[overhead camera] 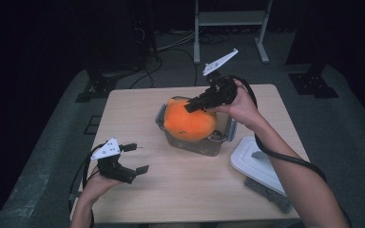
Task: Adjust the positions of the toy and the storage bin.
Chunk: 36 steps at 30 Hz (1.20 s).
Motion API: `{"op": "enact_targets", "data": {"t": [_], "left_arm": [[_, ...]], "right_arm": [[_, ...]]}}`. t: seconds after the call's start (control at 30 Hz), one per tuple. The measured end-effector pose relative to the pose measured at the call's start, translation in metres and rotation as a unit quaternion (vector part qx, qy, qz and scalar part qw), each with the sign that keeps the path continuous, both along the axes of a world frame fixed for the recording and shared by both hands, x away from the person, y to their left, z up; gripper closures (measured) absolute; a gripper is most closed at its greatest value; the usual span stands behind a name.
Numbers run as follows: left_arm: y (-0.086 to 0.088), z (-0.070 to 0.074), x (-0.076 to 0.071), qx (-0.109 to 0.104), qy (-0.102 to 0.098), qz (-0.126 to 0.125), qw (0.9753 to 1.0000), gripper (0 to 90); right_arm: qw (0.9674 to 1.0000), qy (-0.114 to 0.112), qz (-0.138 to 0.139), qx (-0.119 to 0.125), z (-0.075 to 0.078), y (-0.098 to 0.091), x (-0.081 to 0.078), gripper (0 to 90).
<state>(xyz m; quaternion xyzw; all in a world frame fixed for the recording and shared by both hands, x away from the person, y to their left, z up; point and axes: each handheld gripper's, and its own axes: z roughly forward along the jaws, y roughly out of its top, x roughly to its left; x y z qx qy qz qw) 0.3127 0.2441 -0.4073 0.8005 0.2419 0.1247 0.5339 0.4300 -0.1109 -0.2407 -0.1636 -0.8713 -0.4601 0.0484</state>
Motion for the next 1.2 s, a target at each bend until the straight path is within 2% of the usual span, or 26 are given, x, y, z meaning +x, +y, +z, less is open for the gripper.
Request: {"op": "enact_targets", "data": {"t": [0.27, 0.53, 0.83, 1.03, 1.2], "left_arm": [[-0.002, -0.001, 0.001, 0.001, 0.001, -0.004, 1.0000, 2.6], [0.000, -0.001, 0.000, 0.001, 0.001, -0.003, 1.0000, 2.6], [0.001, -0.001, 0.000, -0.001, 0.002, -0.004, 1.0000, 2.6], [0.001, 0.001, 0.000, -0.006, -0.001, -0.005, 1.0000, 2.6], [-0.001, -0.002, 0.002, -0.001, 0.004, -0.009, 0.9999, 2.6]], "right_arm": [[1.0000, 0.000, -0.008, -0.001, -0.001, -0.002, 0.006, 77.8], [0.9997, 0.009, -0.022, -0.003, -0.010, -0.005, 0.017, 77.8], [0.9994, 0.008, -0.032, -0.008, -0.018, -0.004, 0.028, 77.8], [0.9991, 0.010, -0.040, -0.007, -0.022, -0.007, 0.032, 77.8], [0.9989, 0.009, -0.044, -0.009, -0.024, -0.009, 0.034, 77.8]]}}
